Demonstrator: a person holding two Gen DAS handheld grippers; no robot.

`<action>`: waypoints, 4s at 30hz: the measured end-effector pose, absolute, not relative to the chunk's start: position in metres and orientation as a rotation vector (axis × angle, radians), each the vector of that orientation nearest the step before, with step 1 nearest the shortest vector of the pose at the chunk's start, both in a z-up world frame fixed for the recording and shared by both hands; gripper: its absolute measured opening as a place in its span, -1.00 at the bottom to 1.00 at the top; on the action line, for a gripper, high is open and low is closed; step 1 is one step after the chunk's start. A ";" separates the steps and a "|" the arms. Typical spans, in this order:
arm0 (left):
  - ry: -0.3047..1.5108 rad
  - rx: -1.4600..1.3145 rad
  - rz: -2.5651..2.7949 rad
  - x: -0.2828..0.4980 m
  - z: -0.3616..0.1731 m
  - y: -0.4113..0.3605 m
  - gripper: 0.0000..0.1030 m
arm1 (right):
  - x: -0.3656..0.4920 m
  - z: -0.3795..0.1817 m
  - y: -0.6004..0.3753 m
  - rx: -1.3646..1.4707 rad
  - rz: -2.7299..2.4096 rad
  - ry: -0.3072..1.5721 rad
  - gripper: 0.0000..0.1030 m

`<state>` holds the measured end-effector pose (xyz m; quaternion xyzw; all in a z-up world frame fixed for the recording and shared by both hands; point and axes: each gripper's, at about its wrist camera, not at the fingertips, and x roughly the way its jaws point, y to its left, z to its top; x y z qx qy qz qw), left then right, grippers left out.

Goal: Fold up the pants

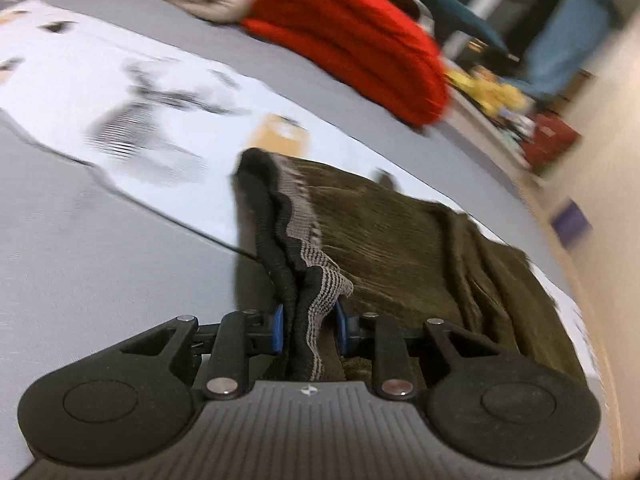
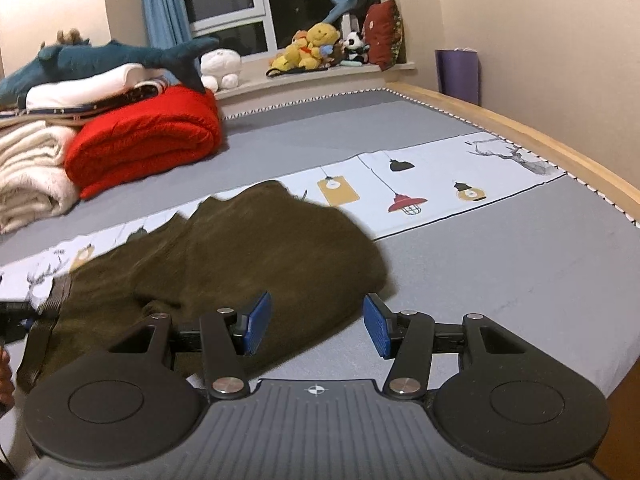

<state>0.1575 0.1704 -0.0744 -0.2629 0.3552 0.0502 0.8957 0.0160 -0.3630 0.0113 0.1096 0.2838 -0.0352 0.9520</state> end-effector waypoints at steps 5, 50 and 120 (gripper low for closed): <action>0.716 -0.455 0.295 0.135 -0.060 0.183 -0.45 | 0.016 0.010 -0.353 0.212 -0.049 0.562 0.05; 0.930 -0.062 0.020 0.106 -0.069 0.059 -0.13 | 0.123 -0.027 -0.388 0.114 -0.484 0.956 -0.81; 0.874 0.142 0.037 0.056 -0.087 -0.033 -0.04 | 0.057 -0.101 -0.686 0.798 -0.846 0.719 -0.90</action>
